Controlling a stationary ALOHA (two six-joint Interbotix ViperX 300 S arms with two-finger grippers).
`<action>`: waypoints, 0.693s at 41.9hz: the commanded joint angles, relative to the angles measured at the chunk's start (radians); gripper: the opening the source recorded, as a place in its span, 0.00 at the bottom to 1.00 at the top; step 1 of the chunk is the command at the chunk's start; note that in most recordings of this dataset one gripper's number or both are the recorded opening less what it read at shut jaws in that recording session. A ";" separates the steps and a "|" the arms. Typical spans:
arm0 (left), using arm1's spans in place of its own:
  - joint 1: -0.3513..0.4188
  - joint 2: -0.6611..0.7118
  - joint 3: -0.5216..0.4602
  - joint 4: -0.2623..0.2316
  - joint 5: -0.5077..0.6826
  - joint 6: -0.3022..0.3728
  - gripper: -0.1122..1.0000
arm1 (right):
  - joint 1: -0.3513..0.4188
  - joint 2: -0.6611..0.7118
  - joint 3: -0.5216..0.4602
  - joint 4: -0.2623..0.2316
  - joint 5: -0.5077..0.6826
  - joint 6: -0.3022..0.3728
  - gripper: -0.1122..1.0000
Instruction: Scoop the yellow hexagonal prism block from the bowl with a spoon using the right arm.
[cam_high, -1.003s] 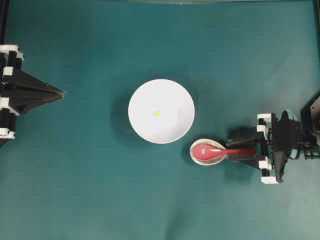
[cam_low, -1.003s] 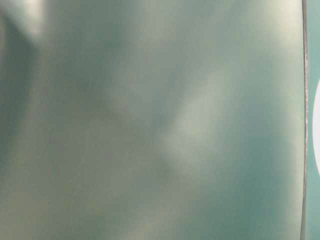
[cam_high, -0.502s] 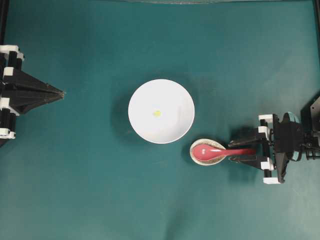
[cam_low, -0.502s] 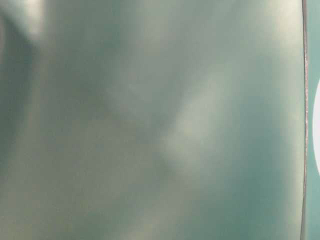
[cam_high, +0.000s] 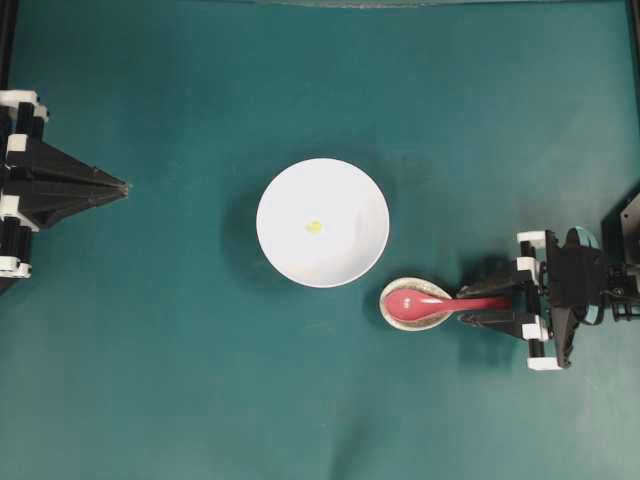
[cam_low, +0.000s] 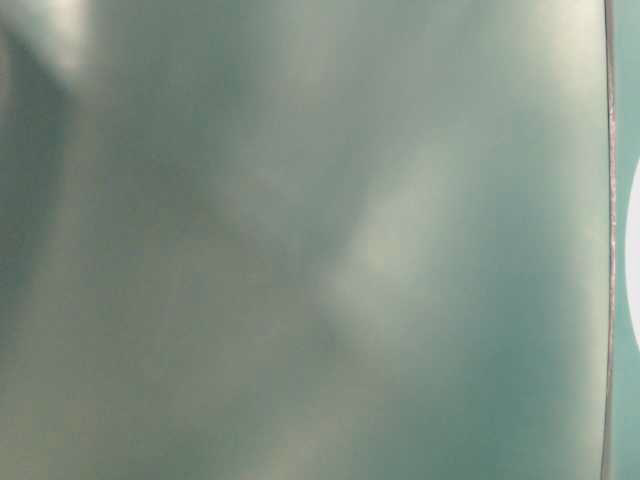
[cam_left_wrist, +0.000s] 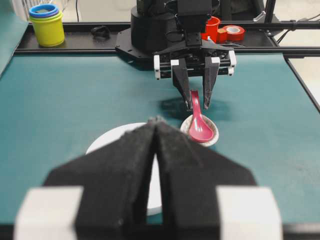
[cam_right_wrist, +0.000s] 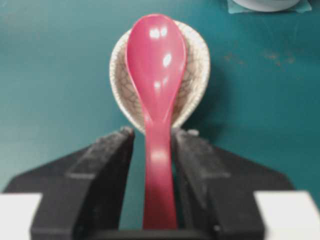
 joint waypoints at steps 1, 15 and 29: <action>0.000 0.009 -0.009 0.003 -0.005 0.000 0.10 | 0.005 -0.011 -0.006 0.002 -0.006 0.002 0.48; 0.000 0.009 -0.009 0.003 -0.005 0.000 0.10 | 0.005 -0.011 -0.006 0.002 -0.002 0.002 0.47; 0.000 0.009 -0.009 0.003 -0.005 0.000 0.10 | 0.005 -0.011 -0.008 0.002 0.000 0.002 0.47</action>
